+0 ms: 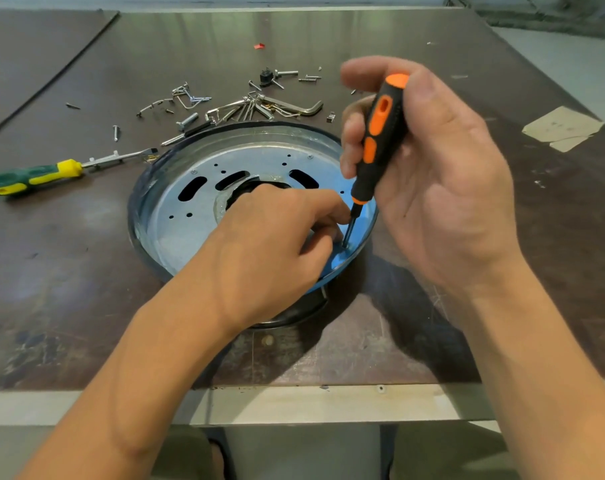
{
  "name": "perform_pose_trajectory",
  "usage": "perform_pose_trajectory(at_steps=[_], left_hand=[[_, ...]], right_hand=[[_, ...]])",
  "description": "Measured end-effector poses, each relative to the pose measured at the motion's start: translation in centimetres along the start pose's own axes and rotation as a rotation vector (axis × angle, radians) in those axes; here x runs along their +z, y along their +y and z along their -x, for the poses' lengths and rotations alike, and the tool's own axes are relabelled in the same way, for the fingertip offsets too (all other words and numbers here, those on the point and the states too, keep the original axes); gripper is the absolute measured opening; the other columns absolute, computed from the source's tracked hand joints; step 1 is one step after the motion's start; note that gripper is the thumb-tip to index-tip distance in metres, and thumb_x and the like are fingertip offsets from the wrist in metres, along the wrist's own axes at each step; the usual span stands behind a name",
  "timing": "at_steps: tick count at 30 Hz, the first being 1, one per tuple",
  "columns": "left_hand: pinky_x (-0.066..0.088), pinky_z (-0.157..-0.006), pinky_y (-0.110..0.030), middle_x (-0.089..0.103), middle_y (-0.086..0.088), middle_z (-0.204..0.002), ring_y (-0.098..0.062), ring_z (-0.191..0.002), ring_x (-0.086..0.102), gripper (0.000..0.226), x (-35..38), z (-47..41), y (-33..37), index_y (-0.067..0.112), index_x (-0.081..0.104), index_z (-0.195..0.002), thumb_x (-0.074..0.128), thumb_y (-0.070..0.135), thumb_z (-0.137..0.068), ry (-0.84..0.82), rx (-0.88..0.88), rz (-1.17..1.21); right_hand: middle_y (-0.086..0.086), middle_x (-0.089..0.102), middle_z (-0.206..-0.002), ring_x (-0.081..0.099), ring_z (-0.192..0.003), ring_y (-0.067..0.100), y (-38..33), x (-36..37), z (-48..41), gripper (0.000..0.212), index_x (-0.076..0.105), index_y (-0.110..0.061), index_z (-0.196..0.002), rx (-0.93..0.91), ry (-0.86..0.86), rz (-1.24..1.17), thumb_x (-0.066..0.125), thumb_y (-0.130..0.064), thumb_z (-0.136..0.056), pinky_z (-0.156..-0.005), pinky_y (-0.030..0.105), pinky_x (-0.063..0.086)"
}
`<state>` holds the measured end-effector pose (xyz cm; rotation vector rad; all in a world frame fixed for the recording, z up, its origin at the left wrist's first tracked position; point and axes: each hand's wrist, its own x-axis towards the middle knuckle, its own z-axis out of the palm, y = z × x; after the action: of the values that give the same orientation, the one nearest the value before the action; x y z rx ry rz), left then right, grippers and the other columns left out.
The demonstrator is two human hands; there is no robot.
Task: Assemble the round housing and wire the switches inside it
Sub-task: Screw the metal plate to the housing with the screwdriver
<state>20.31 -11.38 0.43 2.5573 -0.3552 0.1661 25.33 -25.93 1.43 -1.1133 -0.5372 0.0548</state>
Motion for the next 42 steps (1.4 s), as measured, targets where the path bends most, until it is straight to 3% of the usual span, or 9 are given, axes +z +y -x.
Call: perform_pose_trajectory(at_steps=[5,12,16,18,22,25,37,39,42], left_hand=[[0.054,-0.085,-0.035,0.073,0.017,-0.096,-0.005,-0.091,0.067,0.025,0.0,-0.02,0.01,0.027,0.069,-0.111,0.055,0.018,-0.092,-0.002,-0.001,-0.002],[0.054,-0.083,-0.034,0.073,0.016,-0.095,-0.006,-0.089,0.067,0.027,-0.02,0.05,0.1,0.025,0.069,-0.11,0.051,0.018,-0.091,-0.003,0.004,0.0],[0.054,-0.084,-0.035,0.073,0.017,-0.098,-0.005,-0.092,0.067,0.028,-0.08,0.03,0.09,0.026,0.069,-0.113,0.052,0.019,-0.092,-0.008,0.002,-0.005],[0.054,-0.086,-0.035,0.073,0.017,-0.098,-0.005,-0.093,0.067,0.027,-0.08,0.01,0.05,0.026,0.068,-0.113,0.054,0.019,-0.092,-0.005,0.001,-0.004],[0.054,-0.084,-0.036,0.073,0.016,-0.095,-0.005,-0.09,0.067,0.025,0.01,0.04,0.11,0.025,0.069,-0.108,0.054,0.017,-0.09,0.006,0.002,-0.005],[0.054,-0.084,-0.036,0.073,0.016,-0.096,-0.006,-0.09,0.067,0.025,0.01,0.0,0.08,0.025,0.069,-0.108,0.053,0.019,-0.091,0.003,0.006,-0.012],[0.053,-0.085,-0.035,0.073,0.017,-0.096,-0.005,-0.091,0.067,0.024,-0.04,0.01,-0.01,0.027,0.069,-0.109,0.053,0.02,-0.092,-0.002,-0.002,0.001],[0.053,-0.084,-0.035,0.073,0.016,-0.095,-0.006,-0.091,0.067,0.026,-0.04,0.02,0.02,0.027,0.069,-0.11,0.052,0.019,-0.092,-0.005,-0.007,0.007],[0.054,-0.083,-0.036,0.073,0.015,-0.095,-0.007,-0.09,0.067,0.026,-0.03,0.01,-0.04,0.027,0.069,-0.108,0.052,0.018,-0.091,-0.003,-0.002,0.005]], right_hand=[[0.012,0.062,-0.087,0.059,-0.081,0.029,0.33,0.73,0.3,0.014,0.053,-0.008,-0.095,-0.13,0.05,0.128,0.064,-0.001,-0.091,-0.077,0.041,0.053],[0.011,0.059,-0.083,0.052,-0.076,0.022,0.38,0.4,0.24,0.03,0.056,-0.001,-0.113,-0.089,0.03,0.029,0.035,-0.02,-0.106,-0.067,0.034,0.043],[0.01,0.063,-0.088,0.054,-0.077,0.025,0.4,0.73,0.18,0.007,0.056,-0.006,-0.101,-0.123,0.061,0.105,0.059,-0.005,-0.096,-0.071,0.037,0.045],[0.012,0.063,-0.086,0.059,-0.073,0.026,0.47,0.81,0.24,0.022,0.05,-0.01,-0.096,-0.168,0.082,0.123,0.067,0.002,-0.089,-0.072,0.035,0.049],[0.011,0.056,-0.079,0.054,-0.066,0.019,0.33,0.89,0.34,0.004,0.048,-0.008,-0.101,-0.123,-0.001,0.073,0.052,-0.009,-0.099,-0.065,0.03,0.044],[0.015,0.056,-0.089,0.053,-0.077,0.02,0.16,0.66,0.32,0.029,0.056,0.001,-0.111,-0.062,0.021,-0.016,0.033,-0.017,-0.105,-0.07,0.031,0.045],[0.014,0.059,-0.086,0.059,-0.068,0.022,0.09,0.56,0.13,0.016,0.052,-0.007,-0.099,-0.12,0.059,0.04,0.062,0.002,-0.091,-0.068,0.031,0.048],[0.013,0.058,-0.087,0.056,-0.071,0.02,-0.13,0.27,0.03,0.005,0.054,-0.007,-0.103,-0.071,0.036,0.004,0.054,-0.008,-0.098,-0.066,0.031,0.044],[0.012,0.058,-0.089,0.054,-0.08,0.019,-0.31,0.14,0.01,0.032,0.057,0.002,-0.113,-0.007,0.008,-0.091,0.032,-0.017,-0.106,-0.071,0.03,0.045]])
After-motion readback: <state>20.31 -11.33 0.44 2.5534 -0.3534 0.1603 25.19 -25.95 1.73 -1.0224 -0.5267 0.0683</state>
